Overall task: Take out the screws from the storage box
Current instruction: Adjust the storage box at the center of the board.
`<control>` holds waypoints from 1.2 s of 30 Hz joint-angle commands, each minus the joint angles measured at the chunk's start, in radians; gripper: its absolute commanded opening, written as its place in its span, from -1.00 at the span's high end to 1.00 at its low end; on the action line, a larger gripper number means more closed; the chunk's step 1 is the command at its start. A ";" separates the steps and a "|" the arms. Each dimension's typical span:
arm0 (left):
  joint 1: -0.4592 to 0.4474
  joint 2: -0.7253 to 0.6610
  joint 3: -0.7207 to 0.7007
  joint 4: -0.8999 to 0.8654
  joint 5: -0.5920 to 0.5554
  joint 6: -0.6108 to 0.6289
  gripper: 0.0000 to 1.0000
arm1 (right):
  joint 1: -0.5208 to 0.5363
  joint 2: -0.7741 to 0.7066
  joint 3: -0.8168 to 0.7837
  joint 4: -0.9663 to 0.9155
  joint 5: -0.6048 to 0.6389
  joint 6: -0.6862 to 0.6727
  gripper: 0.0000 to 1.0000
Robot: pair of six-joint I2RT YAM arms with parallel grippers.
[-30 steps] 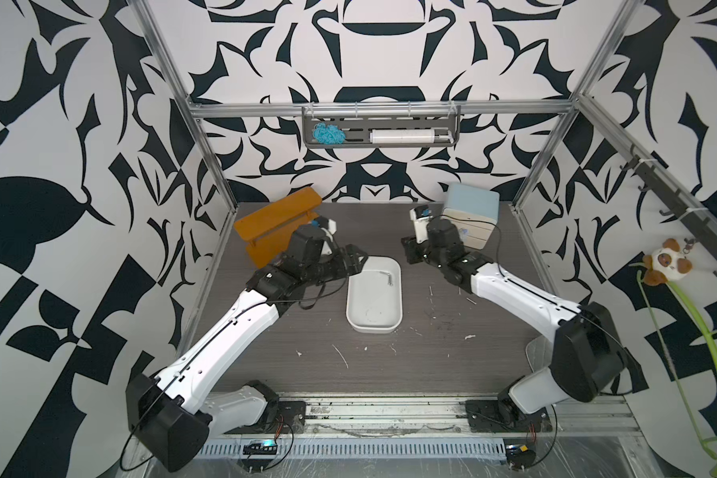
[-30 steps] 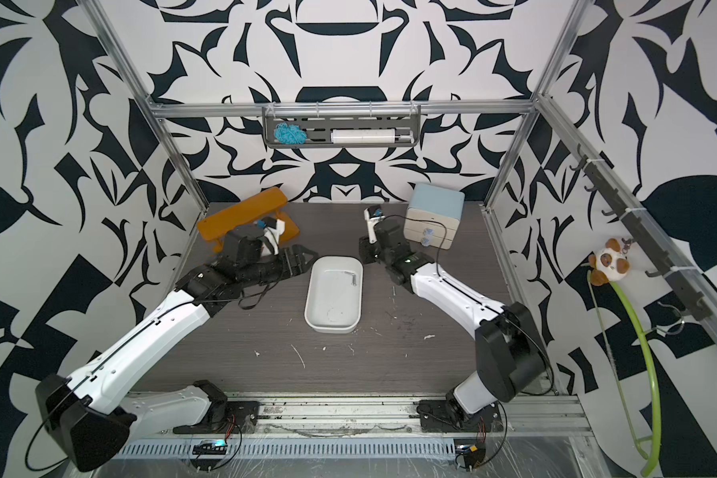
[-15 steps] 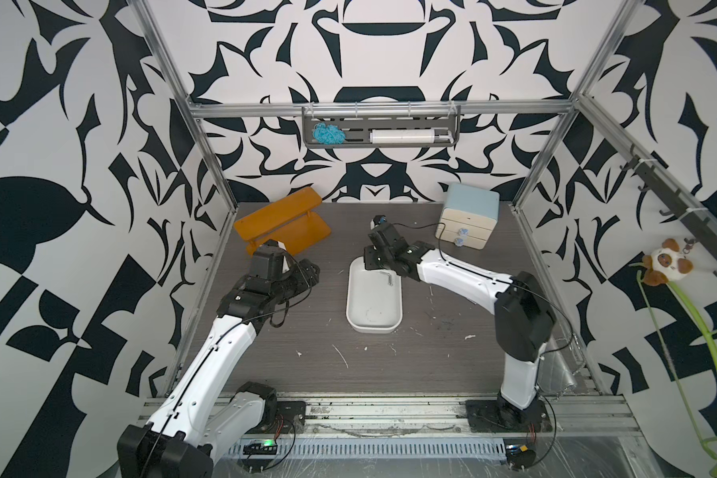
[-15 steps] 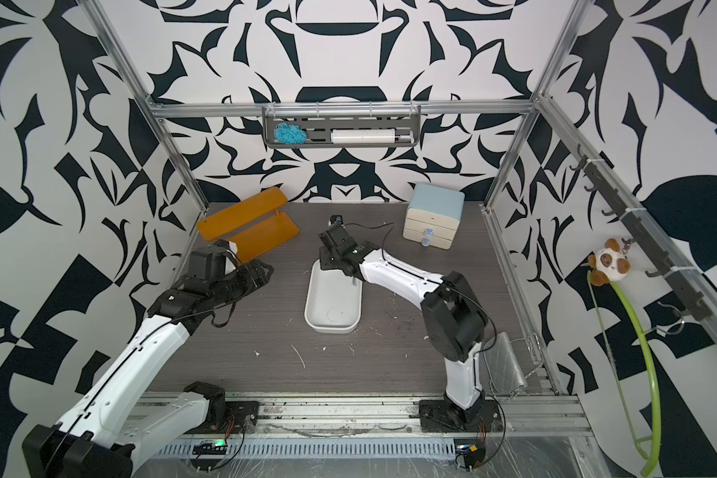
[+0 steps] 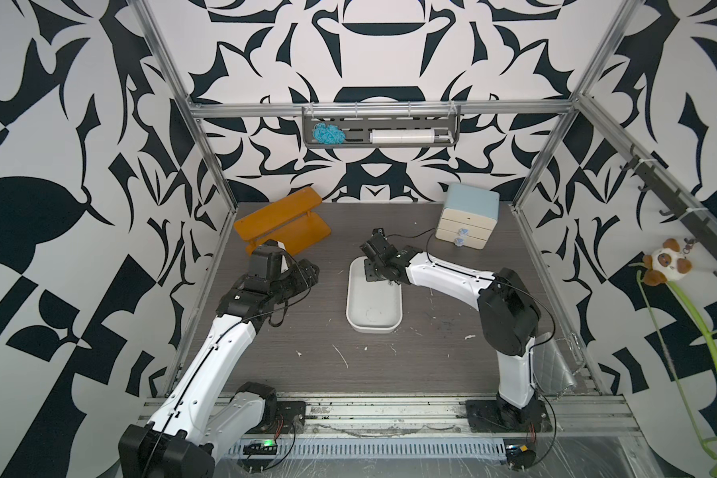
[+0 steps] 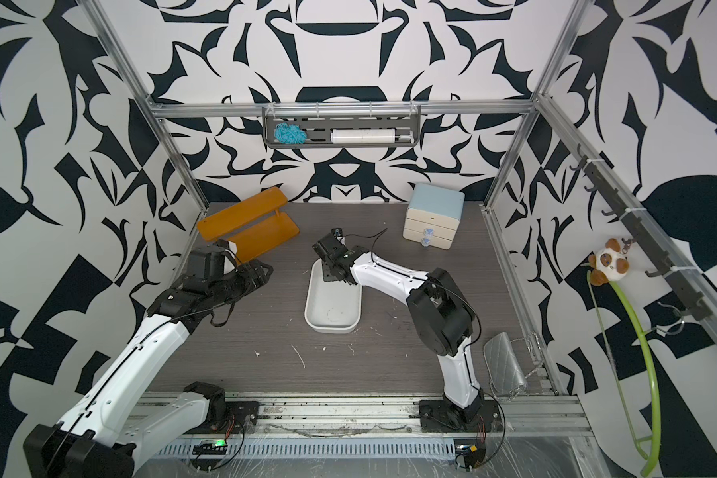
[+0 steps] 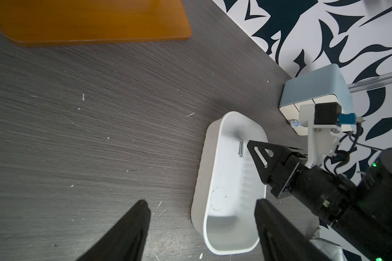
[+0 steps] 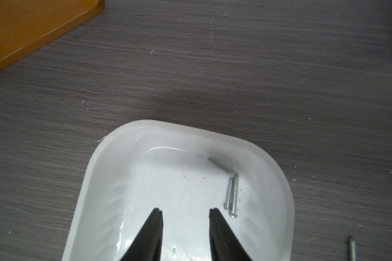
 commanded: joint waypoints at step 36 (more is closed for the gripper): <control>0.010 -0.053 -0.024 0.028 0.092 -0.011 -0.65 | -0.057 0.103 -0.056 -0.014 -0.135 0.157 -0.60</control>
